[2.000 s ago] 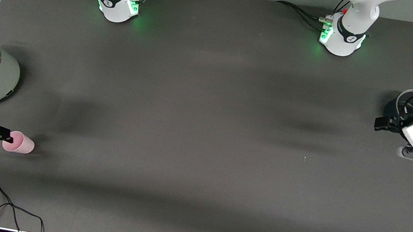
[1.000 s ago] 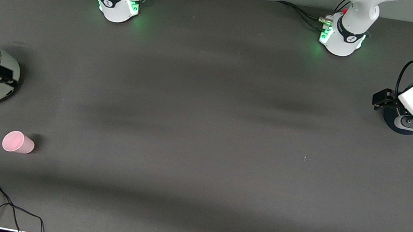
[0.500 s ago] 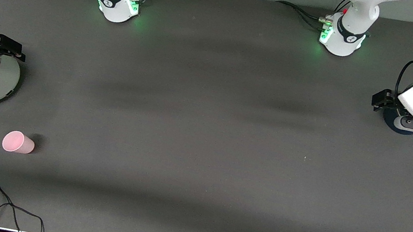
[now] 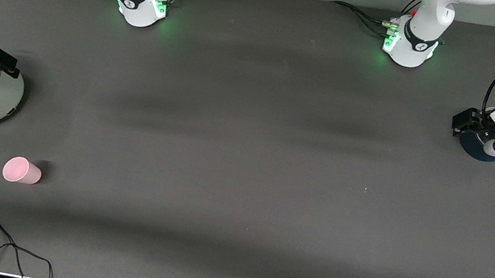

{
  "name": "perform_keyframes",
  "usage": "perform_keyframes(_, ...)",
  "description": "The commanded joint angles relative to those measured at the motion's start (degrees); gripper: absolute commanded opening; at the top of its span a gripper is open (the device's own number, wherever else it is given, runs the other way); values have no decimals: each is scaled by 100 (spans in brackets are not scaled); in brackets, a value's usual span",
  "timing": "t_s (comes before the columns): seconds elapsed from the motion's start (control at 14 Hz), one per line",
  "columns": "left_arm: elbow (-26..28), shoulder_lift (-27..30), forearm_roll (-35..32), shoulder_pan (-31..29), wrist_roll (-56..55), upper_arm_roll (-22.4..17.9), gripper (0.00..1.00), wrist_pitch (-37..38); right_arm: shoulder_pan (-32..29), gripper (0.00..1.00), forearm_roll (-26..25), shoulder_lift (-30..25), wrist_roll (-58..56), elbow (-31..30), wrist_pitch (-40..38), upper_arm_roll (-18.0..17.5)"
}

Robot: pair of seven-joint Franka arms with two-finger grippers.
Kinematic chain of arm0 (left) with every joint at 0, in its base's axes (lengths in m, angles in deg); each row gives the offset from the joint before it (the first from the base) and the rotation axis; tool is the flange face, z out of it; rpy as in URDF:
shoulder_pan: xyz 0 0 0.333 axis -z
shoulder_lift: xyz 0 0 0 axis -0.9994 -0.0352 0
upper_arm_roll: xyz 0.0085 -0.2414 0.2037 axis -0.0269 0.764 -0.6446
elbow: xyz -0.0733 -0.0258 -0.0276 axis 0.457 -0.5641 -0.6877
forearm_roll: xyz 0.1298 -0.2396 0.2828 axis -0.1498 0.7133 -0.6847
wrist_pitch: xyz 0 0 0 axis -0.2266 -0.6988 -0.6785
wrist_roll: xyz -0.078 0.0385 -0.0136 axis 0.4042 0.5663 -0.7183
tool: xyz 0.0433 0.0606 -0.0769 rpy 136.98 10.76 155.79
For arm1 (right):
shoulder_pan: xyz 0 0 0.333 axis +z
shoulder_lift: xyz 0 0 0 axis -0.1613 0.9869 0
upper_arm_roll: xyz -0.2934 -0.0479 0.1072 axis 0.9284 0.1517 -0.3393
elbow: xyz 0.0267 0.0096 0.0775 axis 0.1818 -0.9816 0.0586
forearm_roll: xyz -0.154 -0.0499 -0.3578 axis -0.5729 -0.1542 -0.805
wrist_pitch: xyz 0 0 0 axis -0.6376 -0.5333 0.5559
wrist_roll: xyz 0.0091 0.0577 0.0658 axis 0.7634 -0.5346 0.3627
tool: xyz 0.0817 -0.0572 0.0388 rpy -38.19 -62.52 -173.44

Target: Transfer pink cup from left to right arm

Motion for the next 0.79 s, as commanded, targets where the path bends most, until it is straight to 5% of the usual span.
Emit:
perform_keyframes(0.0, -264, -126, 4, 266, 65, -154, 100, 17, -62, 100, -92, -13, 100, 164, -2, -98)
perform_keyframes(0.21, -799, -512, 4, 266, 13, -153, 100, 218, -71, 100, -48, -13, 170, 164, 60, -71)
perform_keyframes(0.71, -836, -610, 4, 222, 39, -145, 100, 386, 290, 100, -48, -13, 381, 190, 113, 333)
